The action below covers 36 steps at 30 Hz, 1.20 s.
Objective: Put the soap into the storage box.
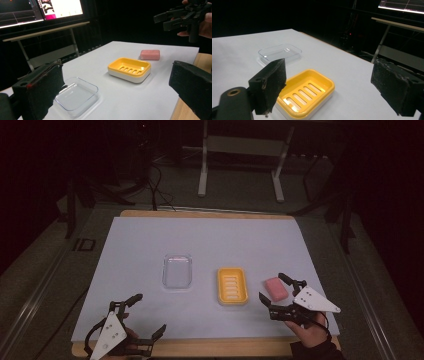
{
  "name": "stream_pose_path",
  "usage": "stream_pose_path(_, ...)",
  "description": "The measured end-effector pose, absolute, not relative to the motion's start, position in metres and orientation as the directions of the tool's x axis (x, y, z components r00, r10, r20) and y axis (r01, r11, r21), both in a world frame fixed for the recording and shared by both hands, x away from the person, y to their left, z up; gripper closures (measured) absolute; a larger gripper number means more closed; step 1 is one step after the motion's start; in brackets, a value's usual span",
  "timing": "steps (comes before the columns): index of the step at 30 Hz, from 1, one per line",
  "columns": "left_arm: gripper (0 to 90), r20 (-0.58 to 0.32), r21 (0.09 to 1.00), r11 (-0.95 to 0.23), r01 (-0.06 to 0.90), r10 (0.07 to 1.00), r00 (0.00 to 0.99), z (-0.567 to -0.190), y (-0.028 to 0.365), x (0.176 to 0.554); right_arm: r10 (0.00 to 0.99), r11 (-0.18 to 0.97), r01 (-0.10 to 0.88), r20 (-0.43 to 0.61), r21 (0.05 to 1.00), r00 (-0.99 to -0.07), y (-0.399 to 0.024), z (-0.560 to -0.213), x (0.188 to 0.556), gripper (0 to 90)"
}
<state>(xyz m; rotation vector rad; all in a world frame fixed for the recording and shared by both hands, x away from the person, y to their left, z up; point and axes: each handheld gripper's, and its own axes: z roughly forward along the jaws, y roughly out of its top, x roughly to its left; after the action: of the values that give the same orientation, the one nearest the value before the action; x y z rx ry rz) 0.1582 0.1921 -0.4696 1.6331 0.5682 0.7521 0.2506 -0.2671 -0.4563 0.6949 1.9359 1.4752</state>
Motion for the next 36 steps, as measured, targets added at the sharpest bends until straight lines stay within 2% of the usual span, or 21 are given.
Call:
stream_pose_path(10, 0.3, 0.159, 0.983, -0.181, -0.039, 0.716, 0.680, -0.469, 0.193, 0.156, 0.687, 0.293, 0.037, -0.184, 0.955, -0.703, -0.264, -0.456, 0.255, 13.4)
stream_pose_path(20, 0.3, 0.171, 0.979, -0.199, -0.041, 0.702, 0.692, -0.470, 0.190, 0.156, 0.681, 0.332, 0.118, -0.151, 0.936, -0.716, -0.262, -0.454, 0.264, 14.7)
stream_pose_path(26, 0.3, 0.170, 0.979, -0.201, -0.036, 0.703, 0.691, -0.470, 0.190, 0.156, 0.667, 0.352, 0.212, -0.085, 0.912, -0.741, -0.262, -0.454, 0.268, 14.6)
stream_pose_path(32, 0.3, 0.174, 0.977, -0.208, -0.036, 0.697, 0.695, -0.471, 0.189, 0.157, 0.668, 0.445, 0.278, -0.108, 0.851, -0.736, -0.259, -0.452, 0.269, 13.7)
stream_pose_path(36, 0.3, 0.173, 0.978, -0.207, -0.036, 0.697, 0.696, -0.471, 0.189, 0.157, 0.679, 0.441, 0.369, -0.035, 0.818, -0.734, -0.260, -0.450, 0.273, 14.8)
